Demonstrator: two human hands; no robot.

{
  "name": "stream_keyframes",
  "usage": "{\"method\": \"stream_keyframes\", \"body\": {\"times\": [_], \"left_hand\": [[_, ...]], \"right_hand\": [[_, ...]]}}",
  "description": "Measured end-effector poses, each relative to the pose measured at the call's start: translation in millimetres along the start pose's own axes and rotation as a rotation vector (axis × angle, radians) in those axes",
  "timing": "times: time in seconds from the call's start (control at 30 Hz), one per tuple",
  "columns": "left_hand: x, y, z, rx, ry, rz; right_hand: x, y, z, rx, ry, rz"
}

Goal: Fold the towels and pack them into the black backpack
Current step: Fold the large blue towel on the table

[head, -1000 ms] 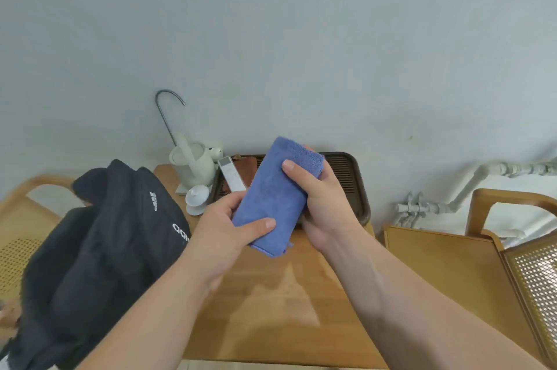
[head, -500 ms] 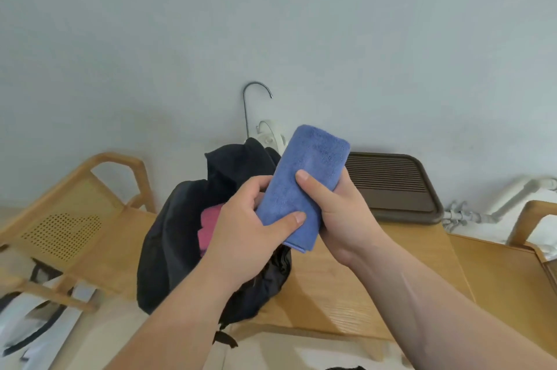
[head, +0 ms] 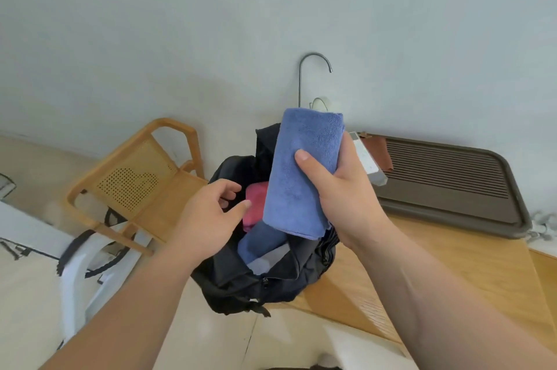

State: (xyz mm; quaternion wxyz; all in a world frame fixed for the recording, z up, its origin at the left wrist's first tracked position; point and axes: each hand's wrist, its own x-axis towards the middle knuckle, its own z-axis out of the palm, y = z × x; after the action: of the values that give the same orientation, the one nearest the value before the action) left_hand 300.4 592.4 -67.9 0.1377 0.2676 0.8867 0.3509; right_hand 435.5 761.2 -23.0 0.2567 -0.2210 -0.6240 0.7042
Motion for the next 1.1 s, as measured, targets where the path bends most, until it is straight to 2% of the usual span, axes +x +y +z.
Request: {"method": "stream_keyframes", "body": {"times": [0.17, 0.33, 0.53, 0.7, 0.9, 1.1], "left_hand": [[29.3, -14.4, 3.6, 0.091, -0.026, 0.08], [81.1, -40.4, 3.5, 0.23, -0.089, 0.263], [142.3, -85.0, -3.6, 0.336, -0.285, 0.535], [173.7, -120.1, -9.6, 0.415, -0.445, 0.735], [184.7, -140.1, -8.2, 0.461, -0.507, 0.752], [184.9, -148.7, -14.8, 0.499, -0.587, 0.717]], "right_hand": [[8.3, 3.7, 16.4, -0.093, 0.007, -0.002], [17.5, 0.8, 32.2, -0.269, 0.135, -0.03], [23.1, 6.1, 90.4, -0.523, 0.334, 0.012], [21.1, 17.5, 131.2, -0.671, 0.418, 0.154], [16.6, 63.3, 139.0, -0.938, 0.238, 0.434], [30.7, 105.0, 130.7, -0.828, 0.289, 0.459]]}}
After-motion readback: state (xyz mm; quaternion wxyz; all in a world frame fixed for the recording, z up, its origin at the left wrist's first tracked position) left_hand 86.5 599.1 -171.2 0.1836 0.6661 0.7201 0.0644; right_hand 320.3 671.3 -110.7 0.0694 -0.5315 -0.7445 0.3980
